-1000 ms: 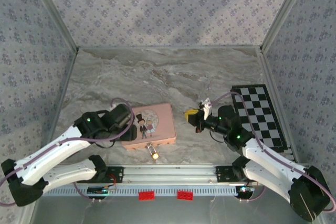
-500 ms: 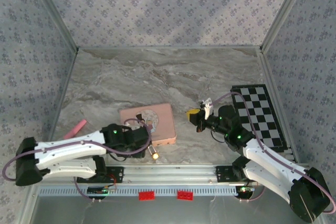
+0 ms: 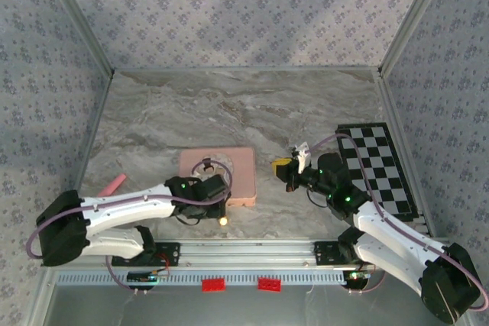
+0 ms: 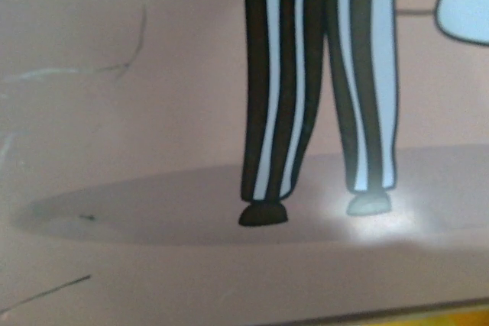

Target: Unlock the padlock with the key

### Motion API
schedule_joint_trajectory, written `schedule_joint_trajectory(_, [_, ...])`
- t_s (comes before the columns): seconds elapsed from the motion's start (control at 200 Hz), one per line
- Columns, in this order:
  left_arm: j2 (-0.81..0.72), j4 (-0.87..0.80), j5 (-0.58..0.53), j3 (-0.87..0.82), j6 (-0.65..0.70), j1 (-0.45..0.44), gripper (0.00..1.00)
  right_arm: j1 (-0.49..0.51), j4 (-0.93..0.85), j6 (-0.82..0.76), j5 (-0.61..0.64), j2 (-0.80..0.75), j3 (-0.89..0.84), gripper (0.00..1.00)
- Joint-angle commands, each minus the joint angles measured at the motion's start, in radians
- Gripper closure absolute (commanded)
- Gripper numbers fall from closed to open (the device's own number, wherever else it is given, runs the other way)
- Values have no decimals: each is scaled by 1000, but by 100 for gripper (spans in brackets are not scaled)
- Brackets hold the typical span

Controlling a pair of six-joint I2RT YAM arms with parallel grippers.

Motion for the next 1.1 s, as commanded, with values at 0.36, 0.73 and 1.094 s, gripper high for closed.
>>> schedule_joint_trajectory(0.36, [309, 350, 55, 198, 415, 252, 35, 2, 6, 66, 60, -23, -16, 100])
schedule_joint_trajectory(0.73, [286, 555, 151, 150, 542, 291, 35, 9, -3, 91, 104, -20, -9, 100])
schedule_joint_trajectory(1.094, [90, 926, 265, -158, 514, 283, 34, 21, 89, 198, 162, -14, -62, 100])
